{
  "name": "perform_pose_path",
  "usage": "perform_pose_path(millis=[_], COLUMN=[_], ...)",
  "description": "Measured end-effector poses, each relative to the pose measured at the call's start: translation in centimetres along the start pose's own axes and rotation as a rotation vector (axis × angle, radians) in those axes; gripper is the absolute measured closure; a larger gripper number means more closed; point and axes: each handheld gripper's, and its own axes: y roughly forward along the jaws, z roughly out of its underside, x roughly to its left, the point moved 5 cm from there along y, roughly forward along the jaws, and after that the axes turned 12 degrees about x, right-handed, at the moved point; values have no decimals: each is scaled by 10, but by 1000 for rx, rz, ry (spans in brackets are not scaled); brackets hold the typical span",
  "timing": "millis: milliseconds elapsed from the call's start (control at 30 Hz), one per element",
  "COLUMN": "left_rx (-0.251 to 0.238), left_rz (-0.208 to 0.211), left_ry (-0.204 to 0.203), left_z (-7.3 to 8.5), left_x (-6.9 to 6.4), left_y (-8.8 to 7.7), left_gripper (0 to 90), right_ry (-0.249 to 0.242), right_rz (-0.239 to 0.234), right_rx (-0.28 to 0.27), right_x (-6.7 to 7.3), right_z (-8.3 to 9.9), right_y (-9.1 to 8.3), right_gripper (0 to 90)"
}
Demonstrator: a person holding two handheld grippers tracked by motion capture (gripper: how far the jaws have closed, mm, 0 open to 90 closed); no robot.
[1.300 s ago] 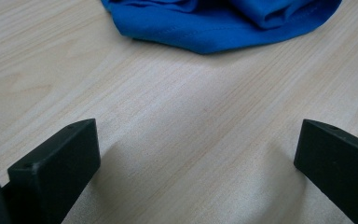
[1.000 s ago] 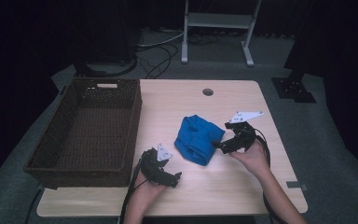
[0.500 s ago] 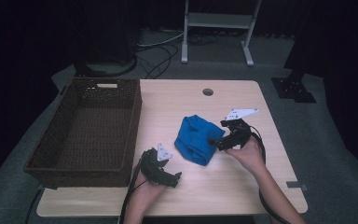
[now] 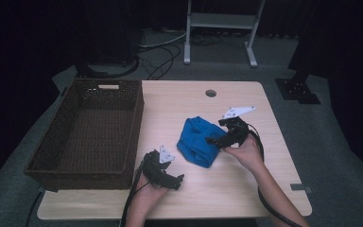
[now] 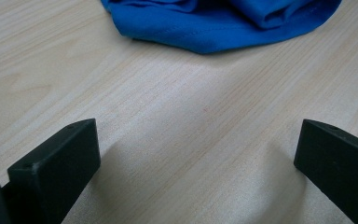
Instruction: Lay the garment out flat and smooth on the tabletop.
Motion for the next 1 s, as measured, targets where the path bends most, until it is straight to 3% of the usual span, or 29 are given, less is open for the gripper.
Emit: perform_pose_path(millis=[1000], left_rx=[1], left_rz=[1], left_ry=[-1], left_z=[0], left_x=[0], left_y=[0], left_gripper=[0], right_ry=[-1], right_rz=[-10], right_rx=[-3], right_x=[-8], right_z=[-21], right_y=[19], right_gripper=[101])
